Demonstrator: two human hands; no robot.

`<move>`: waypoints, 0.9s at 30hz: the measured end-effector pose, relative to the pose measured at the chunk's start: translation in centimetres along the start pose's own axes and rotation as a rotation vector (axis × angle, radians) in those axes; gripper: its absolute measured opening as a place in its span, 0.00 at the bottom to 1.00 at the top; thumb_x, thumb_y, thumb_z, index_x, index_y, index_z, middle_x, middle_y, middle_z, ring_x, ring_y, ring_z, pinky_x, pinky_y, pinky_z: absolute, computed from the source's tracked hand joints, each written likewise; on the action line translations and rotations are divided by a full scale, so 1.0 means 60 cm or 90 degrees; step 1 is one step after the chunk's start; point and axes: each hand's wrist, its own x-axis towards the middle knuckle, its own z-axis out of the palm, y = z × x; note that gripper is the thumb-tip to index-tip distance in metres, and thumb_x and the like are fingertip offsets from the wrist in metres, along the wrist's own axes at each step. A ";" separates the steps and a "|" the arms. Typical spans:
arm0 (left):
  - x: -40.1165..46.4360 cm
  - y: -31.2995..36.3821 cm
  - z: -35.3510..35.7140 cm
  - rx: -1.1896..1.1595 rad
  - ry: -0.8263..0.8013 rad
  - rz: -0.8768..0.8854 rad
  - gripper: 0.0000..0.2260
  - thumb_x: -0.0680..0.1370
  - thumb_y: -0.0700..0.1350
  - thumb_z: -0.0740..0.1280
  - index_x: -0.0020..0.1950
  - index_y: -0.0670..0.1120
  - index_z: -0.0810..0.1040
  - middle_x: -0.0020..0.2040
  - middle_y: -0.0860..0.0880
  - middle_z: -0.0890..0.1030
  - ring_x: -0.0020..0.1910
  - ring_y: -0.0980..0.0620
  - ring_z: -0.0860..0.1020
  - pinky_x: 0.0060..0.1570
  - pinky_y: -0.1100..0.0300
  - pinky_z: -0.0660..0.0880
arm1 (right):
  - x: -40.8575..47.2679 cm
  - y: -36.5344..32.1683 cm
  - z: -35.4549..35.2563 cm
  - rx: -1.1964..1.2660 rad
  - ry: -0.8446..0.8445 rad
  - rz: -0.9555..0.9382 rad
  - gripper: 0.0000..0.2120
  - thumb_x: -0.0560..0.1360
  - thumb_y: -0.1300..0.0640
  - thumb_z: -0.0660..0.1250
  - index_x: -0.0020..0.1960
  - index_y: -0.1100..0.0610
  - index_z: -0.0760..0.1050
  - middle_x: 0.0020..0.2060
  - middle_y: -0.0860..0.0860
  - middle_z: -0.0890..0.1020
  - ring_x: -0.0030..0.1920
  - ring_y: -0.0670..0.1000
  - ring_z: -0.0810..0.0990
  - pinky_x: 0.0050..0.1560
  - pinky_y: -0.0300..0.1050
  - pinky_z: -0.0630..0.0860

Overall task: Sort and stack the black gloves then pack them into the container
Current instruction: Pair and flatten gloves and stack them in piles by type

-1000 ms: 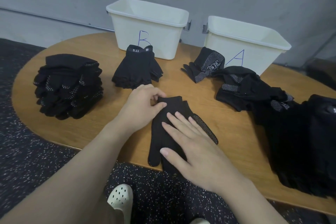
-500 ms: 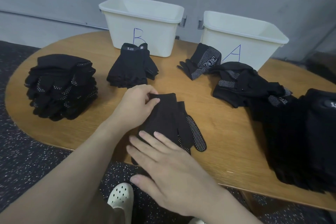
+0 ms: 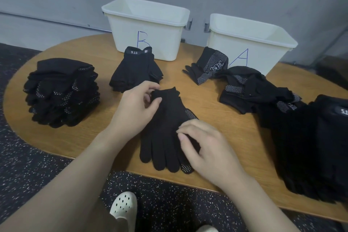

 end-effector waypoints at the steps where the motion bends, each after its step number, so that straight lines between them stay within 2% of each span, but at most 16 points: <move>1: -0.004 0.005 -0.004 -0.015 -0.003 0.006 0.13 0.79 0.43 0.73 0.63 0.50 0.80 0.44 0.63 0.76 0.41 0.66 0.75 0.44 0.72 0.70 | 0.003 0.007 0.000 -0.001 0.006 0.002 0.09 0.83 0.56 0.64 0.51 0.55 0.82 0.48 0.44 0.82 0.51 0.46 0.80 0.54 0.49 0.77; 4: -0.016 0.019 -0.019 -0.029 0.000 0.062 0.11 0.78 0.41 0.74 0.59 0.51 0.82 0.45 0.62 0.78 0.43 0.64 0.76 0.45 0.73 0.72 | 0.010 0.019 0.004 -0.003 0.005 0.004 0.09 0.82 0.57 0.64 0.48 0.55 0.81 0.44 0.44 0.81 0.47 0.47 0.78 0.51 0.50 0.76; 8: -0.034 0.036 -0.037 -0.008 -0.016 0.162 0.09 0.77 0.38 0.74 0.55 0.48 0.84 0.44 0.59 0.78 0.44 0.62 0.76 0.46 0.71 0.72 | 0.013 0.017 0.010 -0.017 -0.021 0.000 0.10 0.82 0.55 0.63 0.48 0.54 0.82 0.45 0.43 0.80 0.48 0.46 0.77 0.51 0.49 0.76; 11: -0.052 0.046 -0.048 -0.018 -0.037 0.188 0.09 0.77 0.37 0.73 0.53 0.49 0.84 0.46 0.57 0.80 0.45 0.61 0.76 0.46 0.69 0.72 | 0.014 0.018 0.009 0.008 -0.015 0.014 0.09 0.82 0.55 0.64 0.49 0.54 0.82 0.45 0.42 0.80 0.50 0.45 0.77 0.52 0.48 0.76; 15: -0.077 0.051 -0.059 -0.041 -0.073 0.198 0.08 0.77 0.37 0.73 0.52 0.48 0.84 0.46 0.56 0.81 0.47 0.55 0.78 0.46 0.63 0.74 | 0.013 0.021 0.000 0.037 0.021 0.038 0.08 0.81 0.57 0.65 0.48 0.56 0.83 0.45 0.40 0.79 0.50 0.41 0.76 0.53 0.40 0.74; 17: -0.087 0.049 -0.064 -0.030 -0.098 0.213 0.09 0.77 0.37 0.73 0.53 0.48 0.84 0.47 0.56 0.81 0.48 0.54 0.79 0.47 0.59 0.76 | 0.011 0.024 -0.006 0.015 0.033 0.042 0.07 0.80 0.60 0.67 0.48 0.56 0.83 0.46 0.42 0.81 0.50 0.44 0.77 0.52 0.43 0.75; 20: -0.095 0.043 -0.073 0.014 -0.123 0.234 0.09 0.76 0.38 0.74 0.54 0.48 0.84 0.47 0.57 0.81 0.48 0.56 0.79 0.47 0.53 0.78 | 0.009 0.028 -0.015 -0.007 0.054 0.062 0.07 0.79 0.61 0.67 0.46 0.56 0.83 0.45 0.44 0.82 0.50 0.46 0.79 0.53 0.44 0.75; 27: -0.108 0.047 -0.085 0.133 -0.189 0.291 0.09 0.74 0.46 0.75 0.54 0.52 0.86 0.47 0.58 0.82 0.46 0.58 0.77 0.45 0.56 0.79 | 0.007 0.030 -0.016 -0.012 0.082 0.086 0.07 0.79 0.60 0.67 0.44 0.55 0.82 0.44 0.43 0.82 0.49 0.48 0.79 0.53 0.46 0.76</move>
